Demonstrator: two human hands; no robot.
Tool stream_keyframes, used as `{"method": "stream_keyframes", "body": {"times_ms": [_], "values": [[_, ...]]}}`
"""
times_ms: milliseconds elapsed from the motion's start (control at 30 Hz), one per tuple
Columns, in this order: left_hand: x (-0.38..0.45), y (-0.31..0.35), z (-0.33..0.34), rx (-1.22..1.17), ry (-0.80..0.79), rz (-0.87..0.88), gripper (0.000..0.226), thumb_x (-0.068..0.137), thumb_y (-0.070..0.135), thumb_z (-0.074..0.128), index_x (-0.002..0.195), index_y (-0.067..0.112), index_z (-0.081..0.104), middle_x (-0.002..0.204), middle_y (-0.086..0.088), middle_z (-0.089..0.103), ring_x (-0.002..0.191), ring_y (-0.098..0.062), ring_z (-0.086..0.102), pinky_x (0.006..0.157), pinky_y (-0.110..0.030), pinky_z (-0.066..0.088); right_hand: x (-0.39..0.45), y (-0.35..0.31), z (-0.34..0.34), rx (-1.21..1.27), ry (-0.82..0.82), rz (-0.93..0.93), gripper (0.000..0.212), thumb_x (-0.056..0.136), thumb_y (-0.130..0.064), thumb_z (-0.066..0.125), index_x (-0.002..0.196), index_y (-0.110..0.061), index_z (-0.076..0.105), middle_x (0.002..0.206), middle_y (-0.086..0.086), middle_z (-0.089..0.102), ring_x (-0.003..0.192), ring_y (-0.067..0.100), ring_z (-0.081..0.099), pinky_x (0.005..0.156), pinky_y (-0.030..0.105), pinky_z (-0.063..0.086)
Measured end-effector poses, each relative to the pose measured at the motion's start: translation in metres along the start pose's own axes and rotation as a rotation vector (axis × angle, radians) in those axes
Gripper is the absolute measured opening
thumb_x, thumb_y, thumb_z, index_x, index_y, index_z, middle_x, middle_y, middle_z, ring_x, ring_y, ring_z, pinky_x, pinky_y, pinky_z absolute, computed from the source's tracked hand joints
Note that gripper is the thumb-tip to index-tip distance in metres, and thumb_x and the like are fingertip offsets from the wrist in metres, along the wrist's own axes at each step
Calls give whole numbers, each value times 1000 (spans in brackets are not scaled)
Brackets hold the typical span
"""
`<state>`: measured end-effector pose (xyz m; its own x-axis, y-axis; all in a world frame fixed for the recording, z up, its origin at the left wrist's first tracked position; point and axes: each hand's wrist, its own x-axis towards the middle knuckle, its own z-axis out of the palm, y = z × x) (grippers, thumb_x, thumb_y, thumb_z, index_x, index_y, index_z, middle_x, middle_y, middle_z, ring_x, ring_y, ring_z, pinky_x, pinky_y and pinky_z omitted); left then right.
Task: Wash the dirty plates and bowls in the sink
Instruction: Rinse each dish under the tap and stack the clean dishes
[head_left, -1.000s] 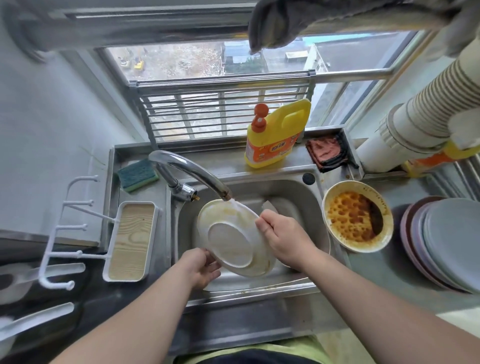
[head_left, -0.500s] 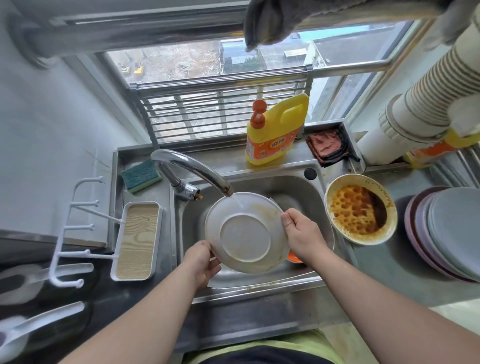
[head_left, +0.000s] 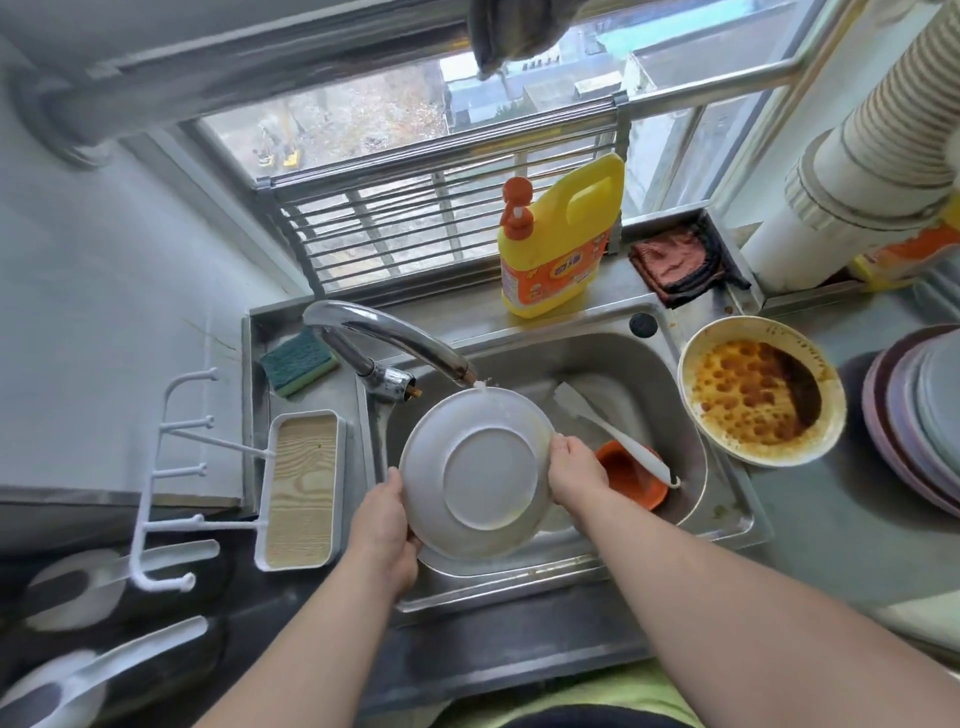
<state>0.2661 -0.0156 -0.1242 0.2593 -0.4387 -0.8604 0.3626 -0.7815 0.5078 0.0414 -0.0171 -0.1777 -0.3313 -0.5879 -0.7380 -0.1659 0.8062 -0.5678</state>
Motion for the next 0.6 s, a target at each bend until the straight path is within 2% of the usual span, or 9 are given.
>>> {"method": "stream_keyframes", "body": {"times_ms": [67,133,233,300,367,433,533,600], "values": [[2,0,-2,16,23,-3,38,109,44,51,136,19,61,120,-1,75,107,-22,70,81,-38,56,5,3,9,7,7,24,44,109,-44,30,124,-17,62,124,14,66,110,37,62,99,46,53],[3,-2,-4,25,45,-20,34,109,41,54,134,20,62,120,-1,75,104,-21,70,80,-39,56,9,7,14,34,1,34,39,110,-37,32,117,-13,61,121,16,66,104,34,60,92,39,49],[8,-4,-6,28,67,-33,34,106,34,58,136,18,63,117,-1,75,93,-19,70,71,-35,56,11,8,14,4,-2,16,39,111,-35,33,120,-11,62,121,13,64,103,29,54,87,34,41],[9,-4,-6,12,63,-36,33,107,30,57,136,17,63,117,-3,76,94,-18,71,71,-34,56,11,4,12,-15,4,2,41,111,-37,33,121,-11,63,124,12,64,104,28,53,89,33,40],[8,-4,-4,-13,64,-40,29,108,29,56,134,17,62,117,-3,76,100,-19,72,75,-36,57,13,1,10,-8,3,3,37,110,-40,35,113,-16,62,123,11,65,107,30,57,97,38,47],[3,0,-1,-20,63,-35,24,109,28,54,130,17,61,112,-3,76,101,-20,71,73,-36,55,14,-4,7,11,-1,1,33,109,-42,35,108,-20,59,120,10,65,108,32,58,100,41,48],[-3,7,2,-8,54,-16,20,108,26,56,124,16,63,105,-3,77,98,-20,71,72,-37,55,15,-13,6,3,-13,-9,36,109,-44,34,112,-20,61,120,8,64,110,30,57,98,39,46],[-2,10,-1,-5,41,1,25,106,26,61,127,14,66,106,-3,79,99,-20,73,77,-38,58,15,-18,8,9,-36,10,43,107,-50,34,120,-22,64,126,7,65,116,31,58,105,43,47]]}}
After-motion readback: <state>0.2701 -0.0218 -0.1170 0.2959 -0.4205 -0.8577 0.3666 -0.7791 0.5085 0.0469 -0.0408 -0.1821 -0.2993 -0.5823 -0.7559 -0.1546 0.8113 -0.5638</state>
